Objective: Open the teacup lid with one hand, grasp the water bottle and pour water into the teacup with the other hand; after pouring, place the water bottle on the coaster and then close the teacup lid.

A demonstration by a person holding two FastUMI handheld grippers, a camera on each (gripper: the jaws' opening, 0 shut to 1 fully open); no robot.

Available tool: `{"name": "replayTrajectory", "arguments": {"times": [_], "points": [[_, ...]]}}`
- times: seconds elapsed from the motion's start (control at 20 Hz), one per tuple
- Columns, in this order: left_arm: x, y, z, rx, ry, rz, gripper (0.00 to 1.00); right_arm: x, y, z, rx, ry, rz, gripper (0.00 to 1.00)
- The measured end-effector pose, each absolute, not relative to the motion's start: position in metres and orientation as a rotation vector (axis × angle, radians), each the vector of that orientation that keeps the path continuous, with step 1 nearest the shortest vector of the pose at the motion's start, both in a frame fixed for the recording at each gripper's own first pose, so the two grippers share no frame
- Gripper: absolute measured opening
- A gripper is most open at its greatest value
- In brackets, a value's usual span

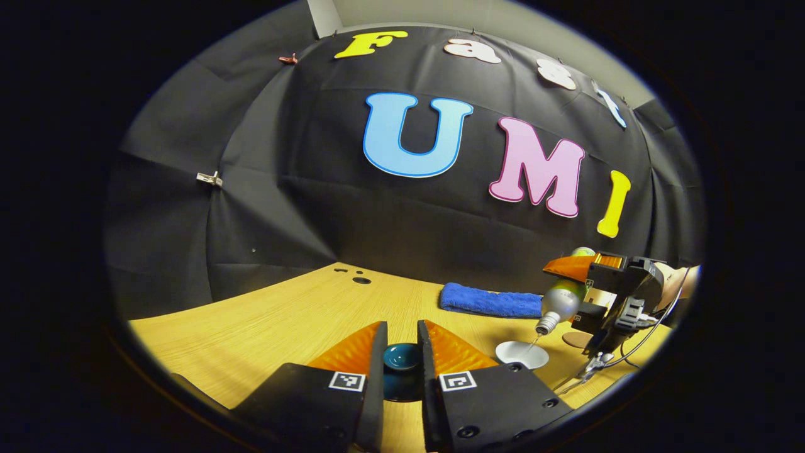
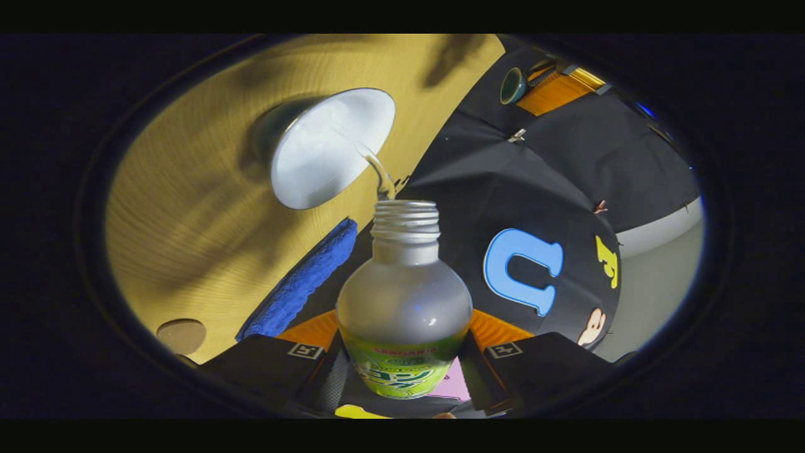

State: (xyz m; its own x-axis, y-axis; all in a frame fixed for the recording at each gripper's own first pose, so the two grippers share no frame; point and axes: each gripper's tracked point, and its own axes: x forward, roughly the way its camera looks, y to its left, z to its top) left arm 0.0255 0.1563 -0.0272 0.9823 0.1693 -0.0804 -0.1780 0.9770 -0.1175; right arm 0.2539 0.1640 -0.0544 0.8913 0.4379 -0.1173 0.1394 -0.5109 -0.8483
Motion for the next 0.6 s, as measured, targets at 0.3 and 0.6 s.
{"name": "replayTrajectory", "arguments": {"times": [0.3,0.6], "points": [[0.025,0.154,-0.027,-0.133,0.072,0.168,0.29,0.248,0.171,-0.043,-2.131,-0.464,0.391,0.78],[0.027,0.152,-0.029,-0.139,0.077,0.163,0.29,0.247,0.175,-0.038,-2.158,-0.498,0.389,0.78]]}}
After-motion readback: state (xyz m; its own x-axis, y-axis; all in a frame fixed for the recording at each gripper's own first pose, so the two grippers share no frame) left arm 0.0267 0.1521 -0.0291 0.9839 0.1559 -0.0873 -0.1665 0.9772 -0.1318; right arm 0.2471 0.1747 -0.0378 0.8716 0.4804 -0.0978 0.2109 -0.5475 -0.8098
